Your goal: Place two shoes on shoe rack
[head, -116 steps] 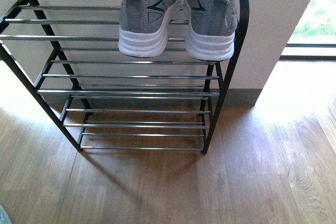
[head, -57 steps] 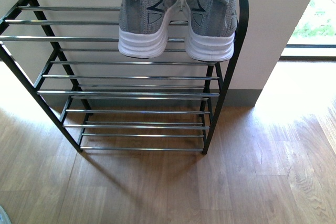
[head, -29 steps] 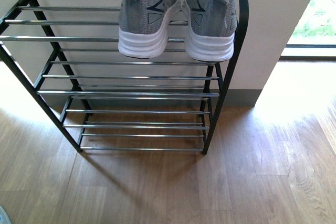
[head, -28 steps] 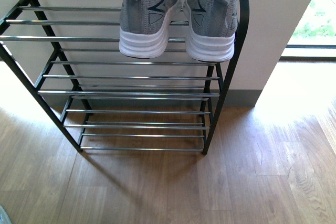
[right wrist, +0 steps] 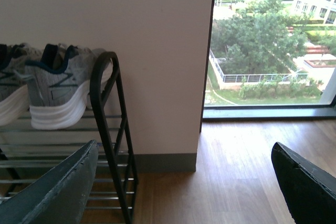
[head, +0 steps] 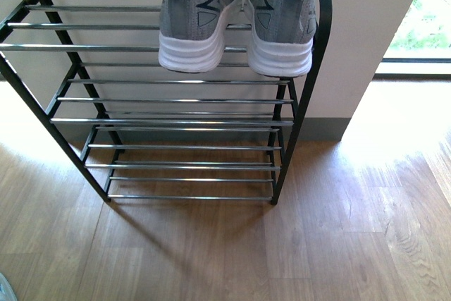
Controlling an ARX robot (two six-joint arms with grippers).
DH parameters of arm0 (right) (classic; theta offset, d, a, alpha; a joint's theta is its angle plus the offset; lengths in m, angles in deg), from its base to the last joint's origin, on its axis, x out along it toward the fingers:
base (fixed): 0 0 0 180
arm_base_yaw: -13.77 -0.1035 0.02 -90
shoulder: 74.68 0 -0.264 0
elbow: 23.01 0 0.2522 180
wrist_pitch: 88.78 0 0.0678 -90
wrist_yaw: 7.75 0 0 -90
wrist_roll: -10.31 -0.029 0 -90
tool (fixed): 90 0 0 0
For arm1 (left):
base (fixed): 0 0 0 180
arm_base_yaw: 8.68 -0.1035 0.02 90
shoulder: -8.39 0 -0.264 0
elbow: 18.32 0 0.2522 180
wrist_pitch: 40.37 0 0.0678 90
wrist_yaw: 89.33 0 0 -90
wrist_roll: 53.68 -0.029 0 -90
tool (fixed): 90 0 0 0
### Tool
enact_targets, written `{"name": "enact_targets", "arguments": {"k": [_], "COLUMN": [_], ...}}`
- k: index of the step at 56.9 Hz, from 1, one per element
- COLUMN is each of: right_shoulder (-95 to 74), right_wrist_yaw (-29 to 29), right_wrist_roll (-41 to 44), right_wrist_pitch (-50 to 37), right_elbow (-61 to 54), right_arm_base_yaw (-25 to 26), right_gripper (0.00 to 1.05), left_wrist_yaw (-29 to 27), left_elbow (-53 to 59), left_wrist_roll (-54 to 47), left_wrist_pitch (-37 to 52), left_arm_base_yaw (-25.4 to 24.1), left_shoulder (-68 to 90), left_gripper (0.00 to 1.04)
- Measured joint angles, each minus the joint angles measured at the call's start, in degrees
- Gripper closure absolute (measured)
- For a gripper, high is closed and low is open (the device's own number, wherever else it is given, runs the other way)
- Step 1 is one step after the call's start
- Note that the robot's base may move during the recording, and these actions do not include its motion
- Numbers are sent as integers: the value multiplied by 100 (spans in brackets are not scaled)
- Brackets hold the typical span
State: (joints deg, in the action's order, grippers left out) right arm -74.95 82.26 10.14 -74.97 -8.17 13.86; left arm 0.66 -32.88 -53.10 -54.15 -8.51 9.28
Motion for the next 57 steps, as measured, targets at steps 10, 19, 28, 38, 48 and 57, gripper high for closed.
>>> {"name": "enact_targets", "arguments": {"k": [10,19,28,38,48,57], "right_shoulder": [0,0,2,4,4,4], "right_wrist_yaw": [0,0,-2,-2,0,-2], "right_wrist_roll": [0,2,0,2,2,0], "right_wrist_pitch": [0,0,2,2,2,2], "right_elbow": [0,0,0,0,0,0], "right_arm_base_yaw": [0,0,0,0,0,0], "right_gripper": [9,9,9,9,9,9], "left_wrist_yaw": [-2,0,-2,-2,0,-2], "left_elbow": [0,0,0,0,0,0], "left_wrist_roll": [-13,-13,-13,-13,-13,-13], "left_wrist_pitch": [0,0,-2,-2,-2,-2], "left_arm_base_yaw": [0,0,0,0,0,0], "left_shoulder": [0,0,0,0,0,0], "left_gripper": [9,9,9,9,9,9]}}
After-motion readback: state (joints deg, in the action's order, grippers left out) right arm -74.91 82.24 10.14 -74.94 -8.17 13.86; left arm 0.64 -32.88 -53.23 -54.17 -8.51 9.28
